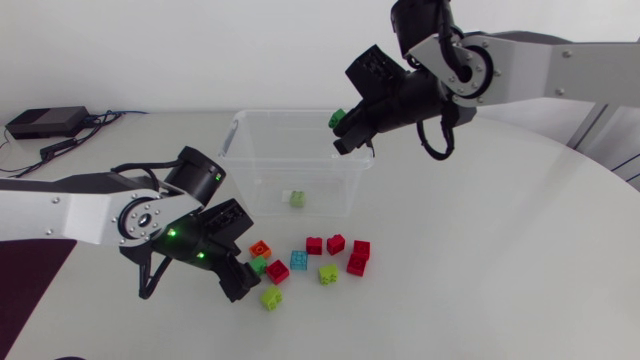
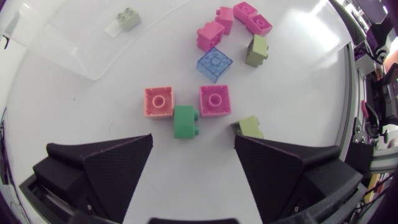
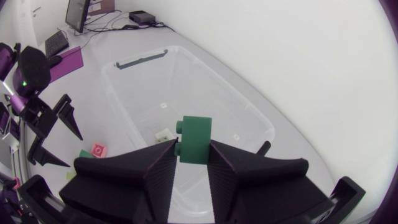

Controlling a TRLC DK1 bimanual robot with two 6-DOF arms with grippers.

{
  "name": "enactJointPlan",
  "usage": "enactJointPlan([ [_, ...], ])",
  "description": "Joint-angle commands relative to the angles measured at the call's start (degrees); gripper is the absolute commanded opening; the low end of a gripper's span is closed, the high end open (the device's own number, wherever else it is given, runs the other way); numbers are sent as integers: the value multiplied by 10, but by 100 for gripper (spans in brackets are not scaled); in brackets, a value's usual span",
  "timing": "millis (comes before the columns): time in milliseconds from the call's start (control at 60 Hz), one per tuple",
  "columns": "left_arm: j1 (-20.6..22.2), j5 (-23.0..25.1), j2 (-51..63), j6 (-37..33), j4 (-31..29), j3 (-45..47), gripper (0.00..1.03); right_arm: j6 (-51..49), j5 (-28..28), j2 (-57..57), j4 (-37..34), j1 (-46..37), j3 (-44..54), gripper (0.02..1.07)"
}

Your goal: Pick up the duplo bricks and place them in the container

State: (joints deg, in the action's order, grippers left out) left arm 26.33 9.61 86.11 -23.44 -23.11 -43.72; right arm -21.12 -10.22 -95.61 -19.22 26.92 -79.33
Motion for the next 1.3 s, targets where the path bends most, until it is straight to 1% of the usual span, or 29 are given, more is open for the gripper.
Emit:
enactJointPlan([
  [0, 7, -11, 16, -12, 15, 17, 91, 16, 6, -30, 11, -1, -31, 24],
  [50, 10, -16, 24, -12, 26, 17, 91, 18, 6, -45, 11, -1, -43, 26],
  [67, 11, -17, 26, -13, 29, 17, 90, 20, 8, -49, 12, 0, -44, 28],
  [83, 11, -17, 27, -12, 29, 17, 90, 21, 10, -54, 15, 0, -46, 32],
  [100, 11, -19, 33, -12, 38, 17, 87, 21, 11, -56, 16, 1, -48, 37],
  [117, 11, -19, 36, -13, 40, 17, 86, 24, 14, -62, 19, 1, -49, 45],
  [133, 11, -19, 38, -13, 42, 17, 85, 25, 16, -63, 20, 1, -50, 50],
  [200, 11, -22, 57, -13, 61, 15, 85, 28, 21, -73, 23, 1, -53, 87],
  [233, 11, -27, 63, -15, 64, 14, 83, 28, 23, -74, 23, 1, -51, 94],
  [267, 11, -30, 74, -18, 75, 13, 81, 28, 23, -70, 23, 1, -47, 95],
  [367, 11, -33, 93, -21, 85, 5, 79, 28, 23, -29, 28, 1, -17, 97],
  [383, 11, -33, 99, -22, 87, 3, 75, 28, 23, -21, 31, 1, -10, 97],
  [400, 11, -33, 100, -22, 87, 2, 74, 28, 22, -5, 37, 1, 2, 97],
  [433, 11, -33, 108, -22, 91, 0, 65, 28, 22, 19, 41, 2, 22, 97],
  [450, 11, -33, 108, -23, 93, 0, 64, 27, 22, 30, 41, 3, 31, 97],
  [467, 11, -33, 112, -23, 96, -1, 58, 25, 21, 43, 41, 4, 41, 97],
  [500, 11, -33, 115, -23, 97, -3, 51, 21, 19, 69, 40, 8, 63, 97],
  [533, 11, -33, 117, -23, 98, -6, 39, 17, 16, 104, 37, 10, 95, 97],
  [550, 11, -33, 117, -22, 99, -6, 38, 16, 15, 112, 36, 10, 102, 97],
  [583, 11, -33, 117, -22, 105, -6, 29, 14, 7, 142, 32, 11, 131, 97],
  [683, 12, -33, 117, -25, 110, -4, 26, -1, -14, 209, 16, 11, 199, 97],
  [750, 14, -32, 113, -28, 115, 2, 25, -12, -25, 263, 1, 11, 262, 97],
  [850, 13, -32, 89, -28, 114, 11, 23, -24, -32, 307, -17, 13, 326, 97],
  [933, 9, -32, 62, -31, 111, 21, 23, -37, -32, 318, -20, 13, 368, 97],
  [983, 4, -31, 42, -35, 101, 22, 23, -50, -31, 318, -18, 11, 393, 97],
  [1017, -2, -30, 13, -38, 82, 22, 23, -59, -31, 315, -12, 9, 406, 97],
  [1083, -7, -30, -26, -39, 62, 23, 23, -75, -31, 300, 4, -4, 423, 97],
  [1150, -8, -29, -73, -41, 33, 18, 23, -103, -39, 253, 37, -35, 437, 97],
  [1283, -10, -29, -134, -39, -7, -11, 23, -124, -43, 169, 86, -63, 431, 97],
])
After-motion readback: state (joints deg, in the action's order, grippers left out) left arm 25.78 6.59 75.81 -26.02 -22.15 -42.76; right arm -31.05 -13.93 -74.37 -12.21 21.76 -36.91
